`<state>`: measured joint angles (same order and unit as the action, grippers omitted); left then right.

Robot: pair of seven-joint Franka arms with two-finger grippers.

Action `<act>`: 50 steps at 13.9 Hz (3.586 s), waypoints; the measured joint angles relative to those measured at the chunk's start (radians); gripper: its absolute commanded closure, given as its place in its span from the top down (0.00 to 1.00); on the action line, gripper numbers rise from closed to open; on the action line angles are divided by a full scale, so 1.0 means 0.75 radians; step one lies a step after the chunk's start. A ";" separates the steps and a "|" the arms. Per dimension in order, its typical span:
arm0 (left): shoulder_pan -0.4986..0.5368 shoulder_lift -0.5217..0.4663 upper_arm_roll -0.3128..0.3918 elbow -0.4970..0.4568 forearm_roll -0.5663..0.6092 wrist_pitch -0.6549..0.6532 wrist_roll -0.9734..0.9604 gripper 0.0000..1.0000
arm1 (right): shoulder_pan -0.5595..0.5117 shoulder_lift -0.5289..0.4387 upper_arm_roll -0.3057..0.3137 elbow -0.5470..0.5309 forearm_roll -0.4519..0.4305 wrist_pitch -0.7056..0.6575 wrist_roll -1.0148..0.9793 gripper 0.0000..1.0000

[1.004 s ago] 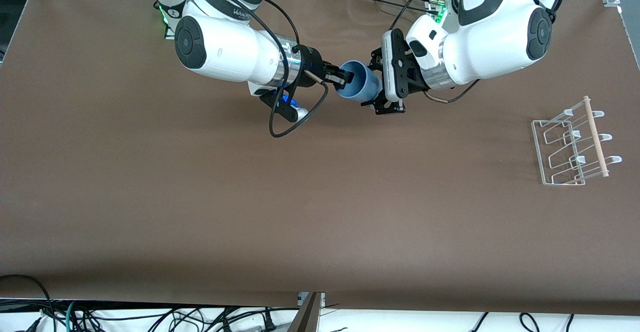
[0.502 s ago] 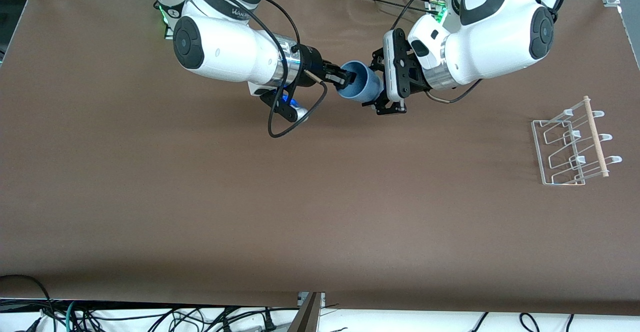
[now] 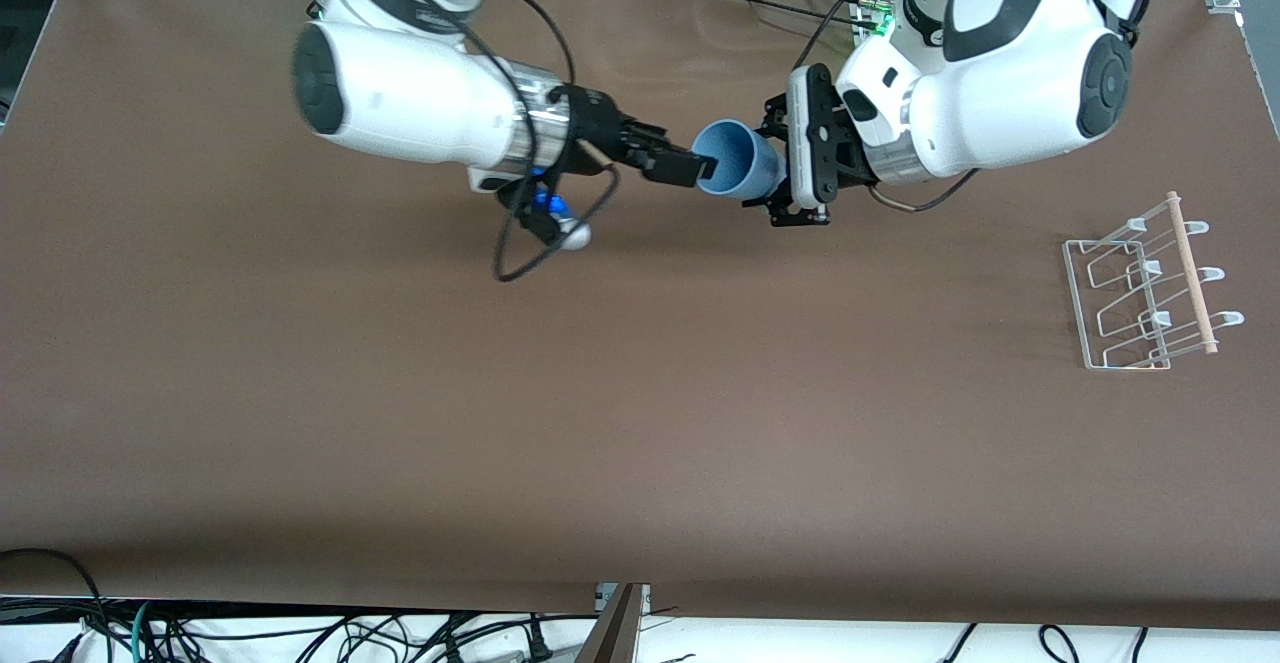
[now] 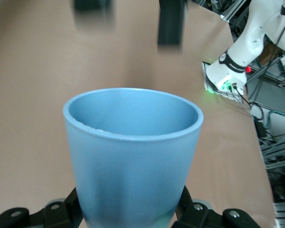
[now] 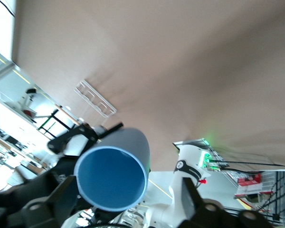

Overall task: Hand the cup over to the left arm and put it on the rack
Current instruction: 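Open the right gripper and withdraw while the left gripper carries the cup, then move the cup with the left gripper onto the wire rack prongs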

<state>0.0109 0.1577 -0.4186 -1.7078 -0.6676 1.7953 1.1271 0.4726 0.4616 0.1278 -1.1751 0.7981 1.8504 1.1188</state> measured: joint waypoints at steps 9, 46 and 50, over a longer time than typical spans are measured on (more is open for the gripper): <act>0.047 -0.016 -0.008 0.068 0.502 -0.405 -0.204 0.00 | -0.468 -0.195 -0.188 0.009 -0.100 -0.512 -0.335 0.99; 0.354 0.430 0.011 -0.425 2.996 -0.524 -0.942 0.00 | -0.601 -0.674 -0.090 -0.662 -1.049 -0.391 -1.408 0.99; 0.391 0.427 0.010 -0.428 3.028 -0.494 -0.942 0.00 | -0.596 -0.674 -0.090 -0.653 -1.049 -0.400 -1.412 0.99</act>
<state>0.3042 0.4781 -0.4109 -2.0286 1.6037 1.4252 0.4209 0.0254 -0.0438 0.0601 -1.6651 0.0113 1.5506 0.0600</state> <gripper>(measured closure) 0.251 0.004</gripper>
